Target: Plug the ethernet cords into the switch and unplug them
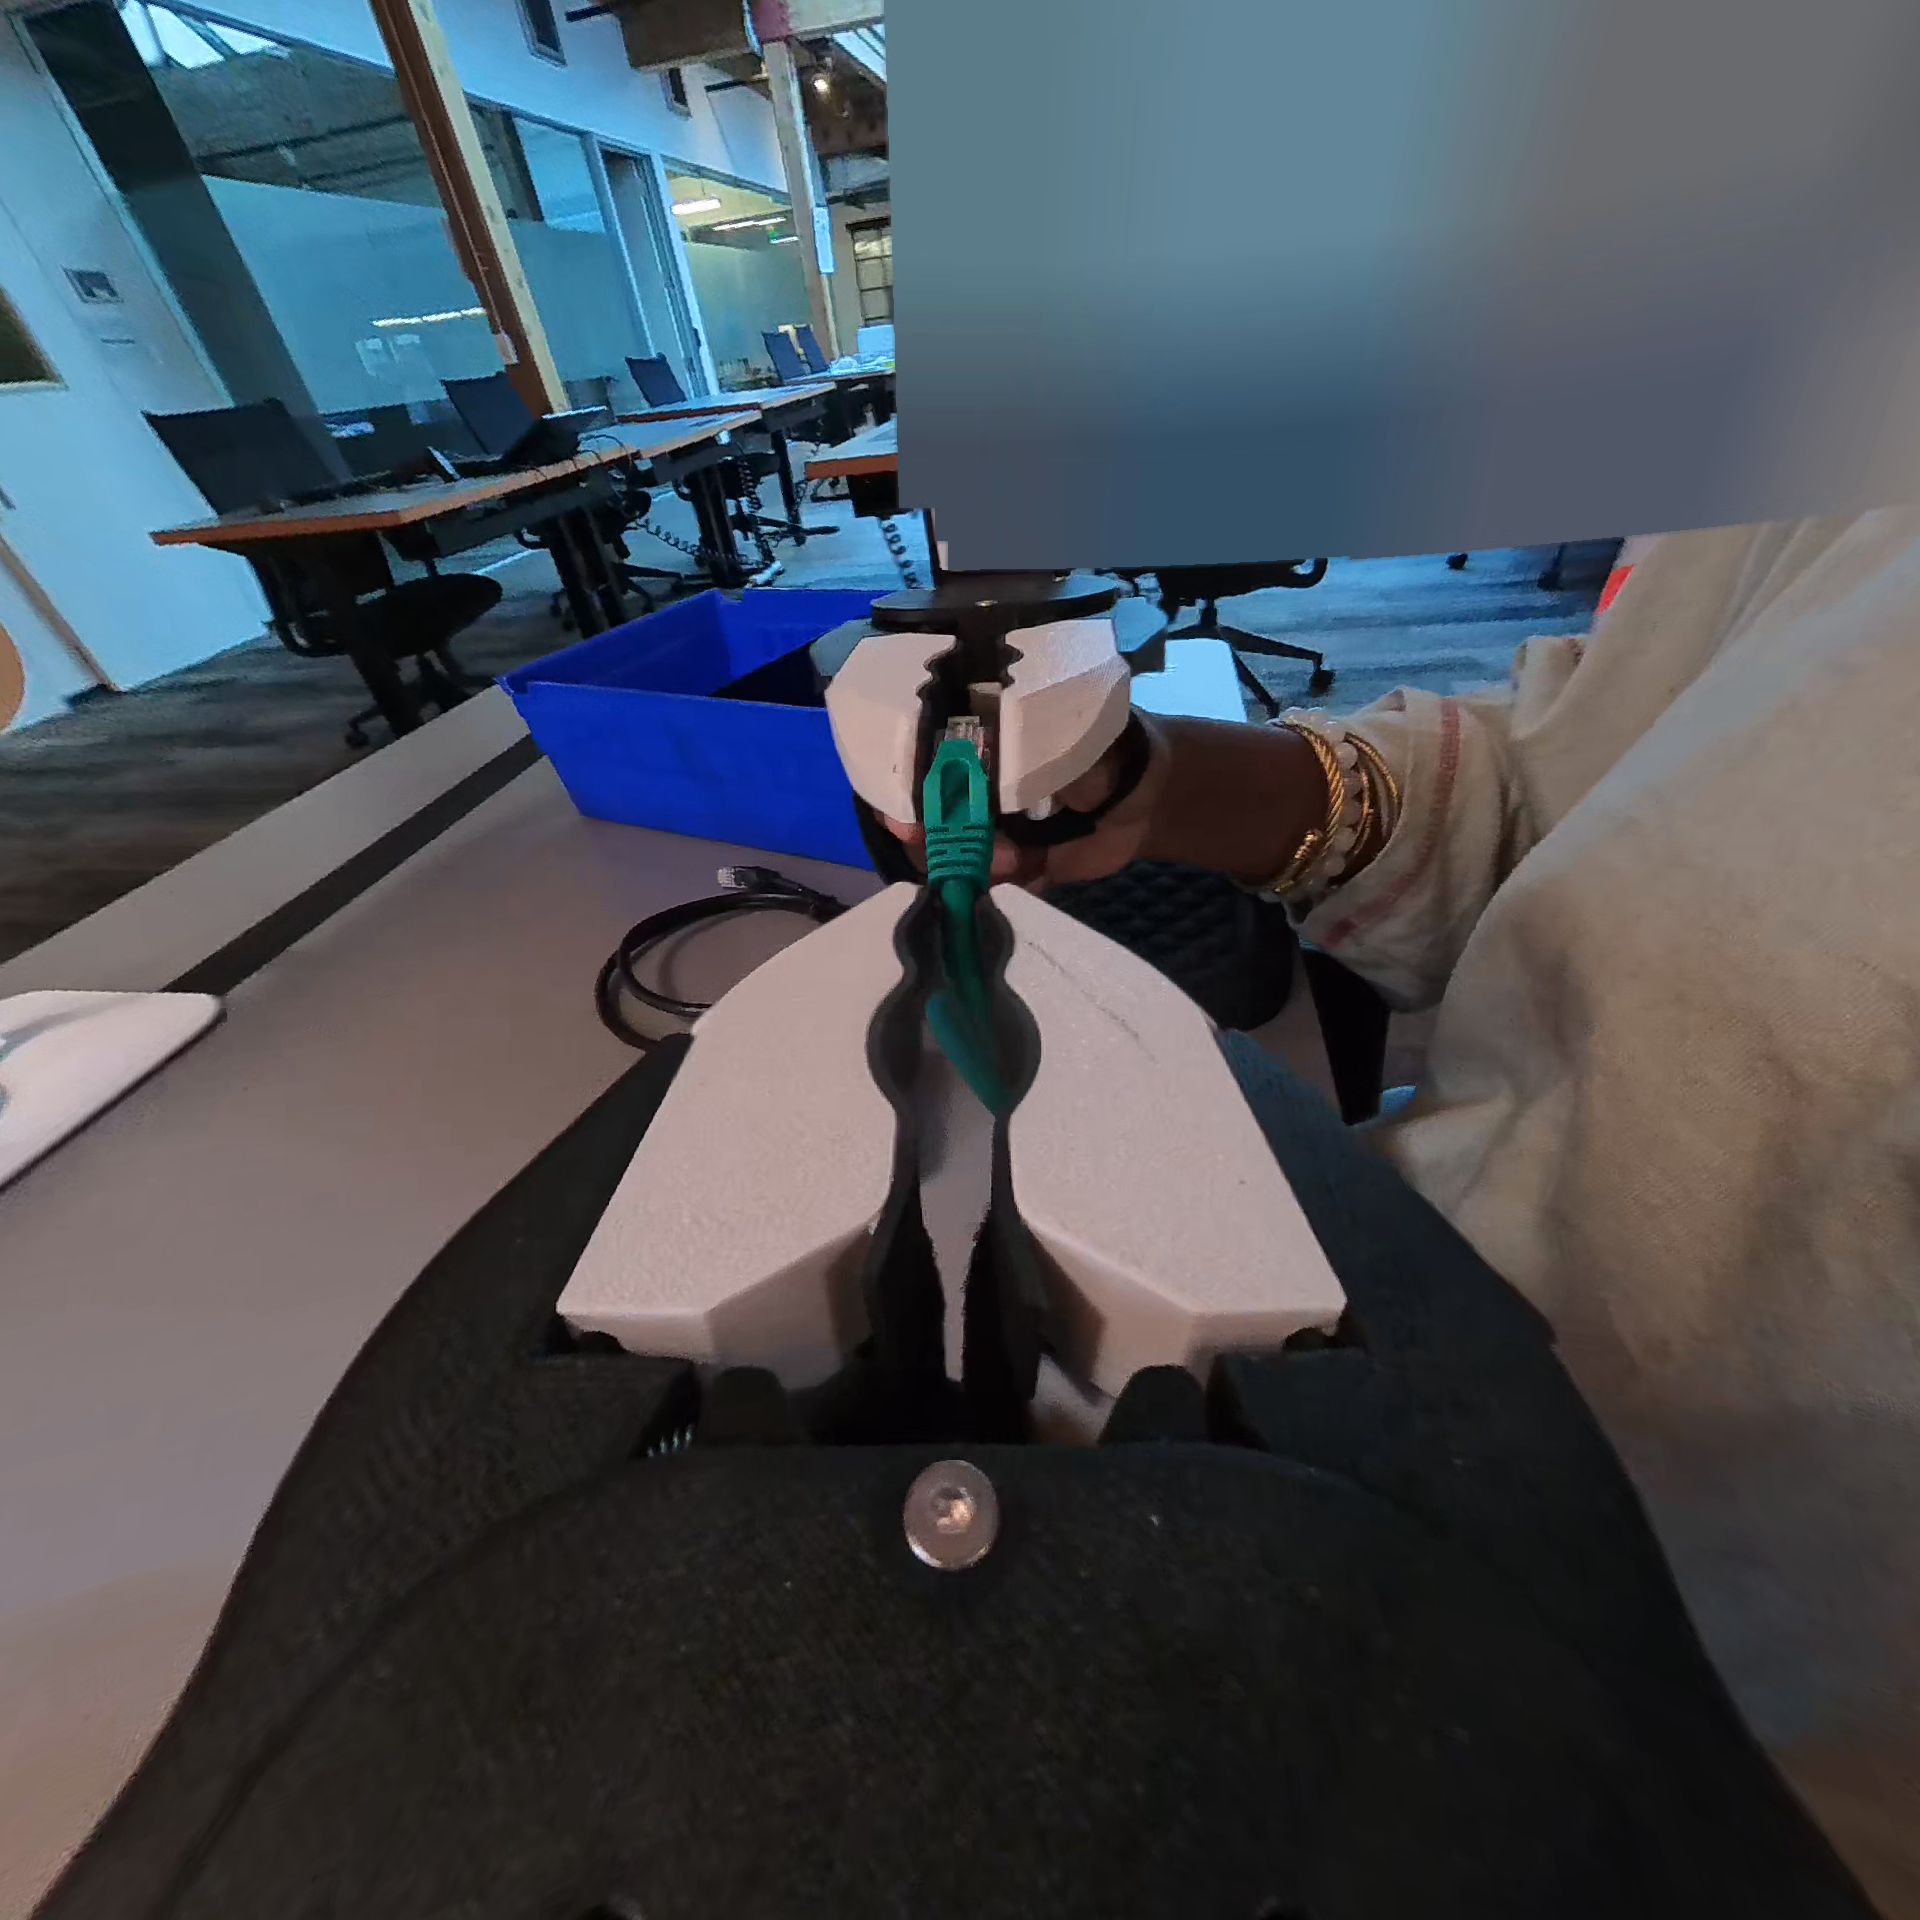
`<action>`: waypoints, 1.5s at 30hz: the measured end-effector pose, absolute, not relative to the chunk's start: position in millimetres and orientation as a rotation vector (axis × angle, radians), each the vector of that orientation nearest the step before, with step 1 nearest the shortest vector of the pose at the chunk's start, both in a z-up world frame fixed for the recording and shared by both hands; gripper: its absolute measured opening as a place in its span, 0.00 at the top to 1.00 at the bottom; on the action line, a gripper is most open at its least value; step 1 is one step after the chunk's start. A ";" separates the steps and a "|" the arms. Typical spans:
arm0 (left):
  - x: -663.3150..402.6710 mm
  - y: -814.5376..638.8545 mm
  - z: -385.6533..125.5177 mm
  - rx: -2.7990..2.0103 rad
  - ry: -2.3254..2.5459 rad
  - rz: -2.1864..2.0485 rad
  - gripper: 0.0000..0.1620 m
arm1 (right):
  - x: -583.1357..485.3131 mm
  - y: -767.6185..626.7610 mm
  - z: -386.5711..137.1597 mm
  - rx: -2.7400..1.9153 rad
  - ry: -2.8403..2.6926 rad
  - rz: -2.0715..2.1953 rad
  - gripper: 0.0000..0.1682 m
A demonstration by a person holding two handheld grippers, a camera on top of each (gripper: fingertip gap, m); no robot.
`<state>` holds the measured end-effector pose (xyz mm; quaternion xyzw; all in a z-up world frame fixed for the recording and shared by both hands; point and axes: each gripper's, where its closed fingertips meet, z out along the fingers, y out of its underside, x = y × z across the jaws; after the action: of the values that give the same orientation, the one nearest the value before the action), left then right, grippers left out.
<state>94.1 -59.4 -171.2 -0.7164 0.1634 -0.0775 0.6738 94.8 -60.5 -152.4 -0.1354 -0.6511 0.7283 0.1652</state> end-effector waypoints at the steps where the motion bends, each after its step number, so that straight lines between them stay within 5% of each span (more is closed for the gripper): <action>1: 92.7 -59.0 -171.8 -1.617 0.359 -0.156 0.96 | 94.0 -60.3 -152.8 -0.393 -1.848 2.076 0.93; 5: 92.3 -63.1 -177.1 -1.690 0.361 -0.159 0.96 | 96.9 -59.1 -161.3 -0.367 -1.929 2.015 0.92; 8: 78.7 -78.2 -170.7 -1.738 0.339 -0.108 0.96 | 86.2 -24.0 -188.0 -0.433 -2.052 1.650 0.63; 12: 51.9 -100.6 -160.5 -1.813 0.324 0.035 0.96 | 83.5 30.6 -244.2 -0.587 -2.301 1.250 0.47; 17: 21.0 -119.5 -139.1 -1.891 0.377 0.302 0.96 | 73.4 43.1 -296.0 -0.603 -2.487 1.041 0.49; 22: 24.5 -114.3 -168.7 -2.032 0.475 0.291 0.96 | 59.1 41.3 -328.1 -0.620 -2.632 0.949 0.47; 28: 35.4 -99.7 -190.9 -2.039 0.482 0.211 0.96 | 57.7 35.4 -330.9 -0.617 -2.697 1.015 0.58; 45: 53.5 -42.4 -202.4 -2.075 0.682 0.331 0.97 | 70.7 12.7 -212.2 -0.578 -2.264 1.413 0.59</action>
<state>53.5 -42.4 -202.4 -0.8390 0.2756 0.1337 0.4498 70.7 12.7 -212.2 -0.2072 -0.8117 0.5066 0.2040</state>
